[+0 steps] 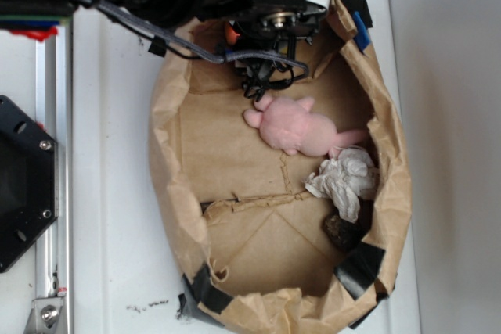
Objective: Grab the green sponge.
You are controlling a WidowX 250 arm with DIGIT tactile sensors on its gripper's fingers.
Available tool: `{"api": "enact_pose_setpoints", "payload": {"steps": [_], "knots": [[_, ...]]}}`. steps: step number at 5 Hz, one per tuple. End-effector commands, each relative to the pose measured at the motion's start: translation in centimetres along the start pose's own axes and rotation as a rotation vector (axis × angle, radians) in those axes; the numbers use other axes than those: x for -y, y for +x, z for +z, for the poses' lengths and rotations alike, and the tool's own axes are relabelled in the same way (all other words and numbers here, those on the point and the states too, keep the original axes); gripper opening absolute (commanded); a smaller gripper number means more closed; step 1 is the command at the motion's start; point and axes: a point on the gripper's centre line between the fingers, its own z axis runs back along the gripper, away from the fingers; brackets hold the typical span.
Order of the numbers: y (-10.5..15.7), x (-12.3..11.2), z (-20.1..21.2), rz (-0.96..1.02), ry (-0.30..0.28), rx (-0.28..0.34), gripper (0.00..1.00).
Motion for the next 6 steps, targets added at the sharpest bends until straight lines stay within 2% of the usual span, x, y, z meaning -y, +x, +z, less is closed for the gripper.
{"api": "enact_pose_setpoints", "payload": {"steps": [1,2,4,6], "knots": [[-1.4,0.6,0.7,0.023,-0.006,0.025,0.00],[1.6,-0.2,2.6,0.007,-0.028,0.057,0.00],[2.7,1.0,5.7,-0.011,-0.081,0.115,0.00],[2.5,2.8,8.1,-0.049,-0.118,0.152,0.00]]}}
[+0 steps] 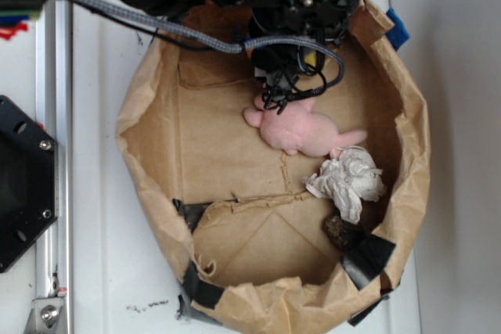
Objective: Grab the green sponge.
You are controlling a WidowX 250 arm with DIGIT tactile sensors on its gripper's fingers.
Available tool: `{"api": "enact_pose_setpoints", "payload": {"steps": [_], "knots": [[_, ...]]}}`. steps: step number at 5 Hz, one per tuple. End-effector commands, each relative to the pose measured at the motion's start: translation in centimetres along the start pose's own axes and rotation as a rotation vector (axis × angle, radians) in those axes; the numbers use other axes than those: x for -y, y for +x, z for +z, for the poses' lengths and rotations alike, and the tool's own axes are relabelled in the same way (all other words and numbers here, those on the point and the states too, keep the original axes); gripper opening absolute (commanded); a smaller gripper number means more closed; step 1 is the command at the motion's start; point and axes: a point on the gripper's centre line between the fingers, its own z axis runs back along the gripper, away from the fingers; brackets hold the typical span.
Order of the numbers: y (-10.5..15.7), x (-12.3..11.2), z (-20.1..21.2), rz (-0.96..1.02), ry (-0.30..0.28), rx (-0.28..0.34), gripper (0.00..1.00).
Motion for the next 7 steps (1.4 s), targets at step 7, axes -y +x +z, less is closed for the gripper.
{"api": "enact_pose_setpoints", "payload": {"steps": [7], "knots": [[-0.1,9.2,6.3,-0.031,-0.108,0.037,0.00]]}}
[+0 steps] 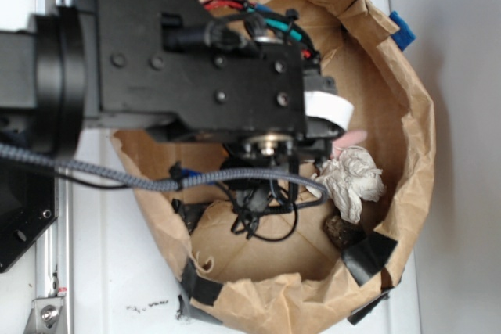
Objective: Grab the green sponge.
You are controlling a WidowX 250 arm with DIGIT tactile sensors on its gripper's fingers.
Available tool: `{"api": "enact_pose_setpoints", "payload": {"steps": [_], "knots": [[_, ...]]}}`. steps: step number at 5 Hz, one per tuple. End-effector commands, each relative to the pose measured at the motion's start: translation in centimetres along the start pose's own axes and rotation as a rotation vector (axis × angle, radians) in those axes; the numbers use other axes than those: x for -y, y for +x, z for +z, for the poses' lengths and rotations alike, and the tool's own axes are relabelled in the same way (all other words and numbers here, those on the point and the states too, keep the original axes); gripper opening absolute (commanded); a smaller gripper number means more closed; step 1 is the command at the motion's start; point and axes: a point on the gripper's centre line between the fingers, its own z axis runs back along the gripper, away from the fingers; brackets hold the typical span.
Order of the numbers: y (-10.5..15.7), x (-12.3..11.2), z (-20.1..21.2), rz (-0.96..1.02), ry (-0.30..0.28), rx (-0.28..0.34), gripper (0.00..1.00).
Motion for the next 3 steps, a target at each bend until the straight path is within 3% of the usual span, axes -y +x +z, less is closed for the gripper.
{"api": "enact_pose_setpoints", "payload": {"steps": [1,2,3], "knots": [[1.57,0.30,2.06,0.025,-0.014,0.051,0.00],[1.10,-0.08,2.91,0.042,-0.037,0.076,0.00],[0.98,0.10,2.46,0.043,-0.020,0.060,0.00]]}}
